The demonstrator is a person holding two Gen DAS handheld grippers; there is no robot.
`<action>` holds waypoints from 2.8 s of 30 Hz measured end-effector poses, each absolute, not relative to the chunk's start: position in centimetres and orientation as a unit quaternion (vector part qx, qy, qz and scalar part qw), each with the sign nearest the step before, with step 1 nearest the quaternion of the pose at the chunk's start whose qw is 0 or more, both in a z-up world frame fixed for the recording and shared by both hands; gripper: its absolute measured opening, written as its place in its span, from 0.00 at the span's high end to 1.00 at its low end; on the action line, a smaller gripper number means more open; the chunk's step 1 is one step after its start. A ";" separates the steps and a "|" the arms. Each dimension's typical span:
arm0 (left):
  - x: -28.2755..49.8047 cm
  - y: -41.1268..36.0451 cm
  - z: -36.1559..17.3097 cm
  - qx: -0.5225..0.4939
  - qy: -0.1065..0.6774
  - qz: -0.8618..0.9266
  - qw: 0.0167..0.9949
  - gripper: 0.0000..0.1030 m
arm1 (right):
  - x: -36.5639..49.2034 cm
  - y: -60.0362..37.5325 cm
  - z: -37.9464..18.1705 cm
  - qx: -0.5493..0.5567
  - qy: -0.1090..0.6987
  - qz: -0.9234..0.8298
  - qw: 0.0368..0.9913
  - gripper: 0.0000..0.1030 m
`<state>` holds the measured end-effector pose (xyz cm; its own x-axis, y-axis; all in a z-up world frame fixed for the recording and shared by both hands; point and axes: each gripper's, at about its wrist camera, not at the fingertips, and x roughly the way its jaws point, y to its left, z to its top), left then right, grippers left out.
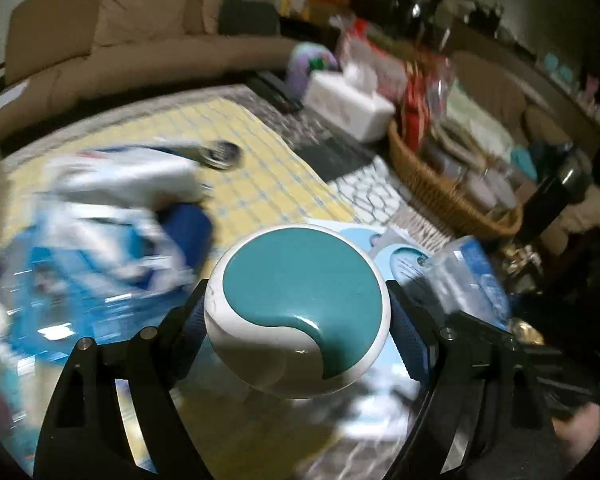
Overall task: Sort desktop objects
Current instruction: 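Carry the floss box and teal container toward the cardboard box with both grippers, then lower the teal-and-white container into the cardboard box and open the left gripper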
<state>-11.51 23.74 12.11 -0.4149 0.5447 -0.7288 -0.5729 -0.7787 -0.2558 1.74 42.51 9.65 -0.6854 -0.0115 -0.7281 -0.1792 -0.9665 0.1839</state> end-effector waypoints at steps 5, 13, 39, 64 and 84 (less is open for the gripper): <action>-10.9 13.0 16.6 -0.408 -0.010 0.863 0.299 0.22 | 0.7 37.0 11.2 -0.380 0.093 0.920 -0.003 0.39; -12.6 -5.7 19.3 -0.400 -0.035 0.896 0.191 0.22 | -4.6 22.6 15.5 -0.377 0.040 0.917 -0.125 0.39; -14.7 -24.1 13.6 -0.376 -0.208 0.890 0.151 0.22 | -26.8 -5.7 6.4 -0.532 -0.108 0.840 -0.023 0.39; -16.3 -21.2 12.6 -0.427 -0.148 0.875 0.174 0.22 | -21.9 -4.1 14.4 -0.512 -0.074 0.848 -0.117 0.25; -27.1 -15.9 8.7 -0.523 -0.020 0.850 0.061 0.22 | -15.9 3.4 15.9 -0.448 -0.072 0.872 -0.185 0.24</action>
<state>-27.10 -15.87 8.72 -0.4465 0.1245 -0.8861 -0.0833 -0.9917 -0.0974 -15.94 3.40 15.94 -0.5307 -0.2585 -0.8072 0.3868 -0.9213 0.0407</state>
